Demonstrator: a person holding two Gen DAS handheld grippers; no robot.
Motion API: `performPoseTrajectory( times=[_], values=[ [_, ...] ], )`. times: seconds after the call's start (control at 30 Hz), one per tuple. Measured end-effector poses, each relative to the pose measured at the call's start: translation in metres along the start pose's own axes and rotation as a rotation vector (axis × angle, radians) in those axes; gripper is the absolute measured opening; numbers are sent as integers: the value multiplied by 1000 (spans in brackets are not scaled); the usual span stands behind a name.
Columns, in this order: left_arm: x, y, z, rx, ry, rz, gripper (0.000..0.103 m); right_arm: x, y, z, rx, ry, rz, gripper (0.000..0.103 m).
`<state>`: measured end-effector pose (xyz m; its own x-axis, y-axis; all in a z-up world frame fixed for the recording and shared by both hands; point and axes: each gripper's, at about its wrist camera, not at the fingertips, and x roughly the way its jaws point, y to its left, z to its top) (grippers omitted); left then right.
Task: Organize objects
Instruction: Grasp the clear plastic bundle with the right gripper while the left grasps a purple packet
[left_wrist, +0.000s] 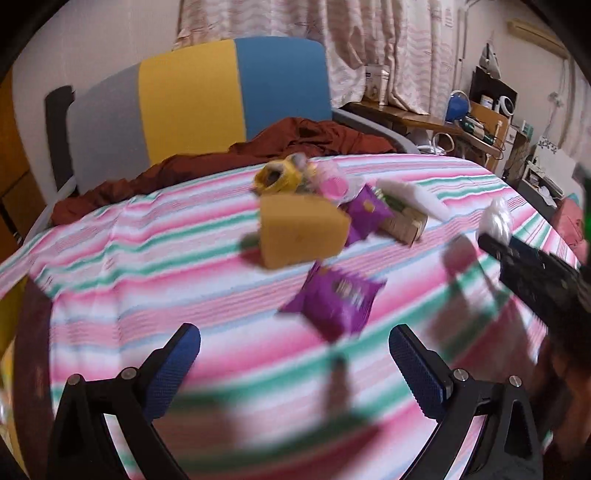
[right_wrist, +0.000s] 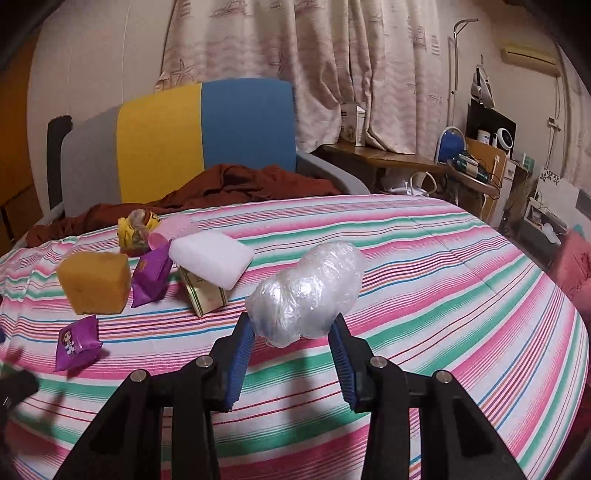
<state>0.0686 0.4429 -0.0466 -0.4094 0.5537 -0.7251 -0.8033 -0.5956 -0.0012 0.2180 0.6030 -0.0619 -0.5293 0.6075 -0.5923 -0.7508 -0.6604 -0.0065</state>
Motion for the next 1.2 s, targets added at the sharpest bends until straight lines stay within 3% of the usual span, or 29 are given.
performPoseTrajectory(
  times=[0.13, 0.2, 0.27, 0.33, 0.47, 0.8, 0.93, 1.2],
  values=[
    [30, -15, 15, 64, -12, -8, 103, 0, -3, -1, 14, 5, -5, 41],
    [40, -22, 16, 123, -16, 5, 97, 0, -2, -2, 13, 6, -7, 41],
    [52, -27, 17, 154, 26, -43, 62, 1, -2, -2, 11, 7, -10, 41],
    [61, -29, 14, 165, 61, -59, 61, 1, -2, -2, 12, 9, -8, 41],
    [56, -24, 12, 143, 34, -77, 52, 1, -3, -2, 18, 10, -5, 41],
    [3, -20, -15, 166, -151, -27, 39, -1, -1, -1, 7, 1, 6, 41],
    [-14, -1, -23, 110, -193, -46, 33, -4, 4, -1, -5, -7, 9, 41],
    [-33, 27, -47, -3, -204, -35, 32, -20, 32, -6, -52, -30, 37, 41]
  ],
)
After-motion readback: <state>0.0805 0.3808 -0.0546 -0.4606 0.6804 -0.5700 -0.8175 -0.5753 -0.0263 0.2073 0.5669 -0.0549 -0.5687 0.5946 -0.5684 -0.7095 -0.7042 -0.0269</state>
